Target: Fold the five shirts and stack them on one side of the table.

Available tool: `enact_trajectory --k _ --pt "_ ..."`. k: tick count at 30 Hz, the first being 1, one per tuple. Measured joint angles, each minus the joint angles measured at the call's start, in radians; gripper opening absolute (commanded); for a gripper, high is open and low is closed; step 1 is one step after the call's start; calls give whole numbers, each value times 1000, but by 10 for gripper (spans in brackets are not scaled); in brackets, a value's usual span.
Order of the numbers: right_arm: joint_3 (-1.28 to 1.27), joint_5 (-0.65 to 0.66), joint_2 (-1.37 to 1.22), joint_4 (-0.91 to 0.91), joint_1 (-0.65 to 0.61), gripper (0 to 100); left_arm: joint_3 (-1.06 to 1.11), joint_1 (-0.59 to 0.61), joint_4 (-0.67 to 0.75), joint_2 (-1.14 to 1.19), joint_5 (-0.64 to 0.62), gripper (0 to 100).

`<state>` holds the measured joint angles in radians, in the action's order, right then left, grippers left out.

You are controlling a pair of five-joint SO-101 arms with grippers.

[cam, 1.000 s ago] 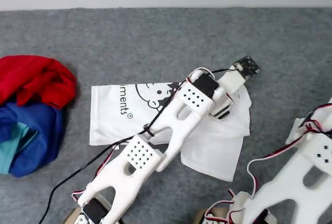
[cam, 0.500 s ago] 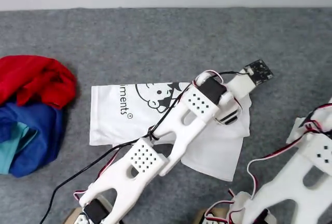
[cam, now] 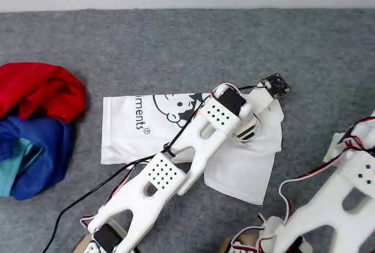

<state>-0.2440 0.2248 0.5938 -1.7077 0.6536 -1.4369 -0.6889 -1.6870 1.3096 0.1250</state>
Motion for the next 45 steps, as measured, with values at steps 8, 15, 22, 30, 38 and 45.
enact_trajectory --k 8,15,22,30,38,45 --pt "0 0 0 0 0 28 -163 3 -41 0 3 180" --pt "0 0 0 0 0 28 -190 3 -43 -9 3 180" --pt "0 0 0 0 0 28 -158 3 -31 -11 5 180" --pt "0 0 0 0 0 28 -150 17 28 21 5 180" --pt "0 0 0 0 0 28 -192 17 -43 -49 5 180" --pt "0 0 0 0 0 28 -6 -35 -44 -282 11 180"
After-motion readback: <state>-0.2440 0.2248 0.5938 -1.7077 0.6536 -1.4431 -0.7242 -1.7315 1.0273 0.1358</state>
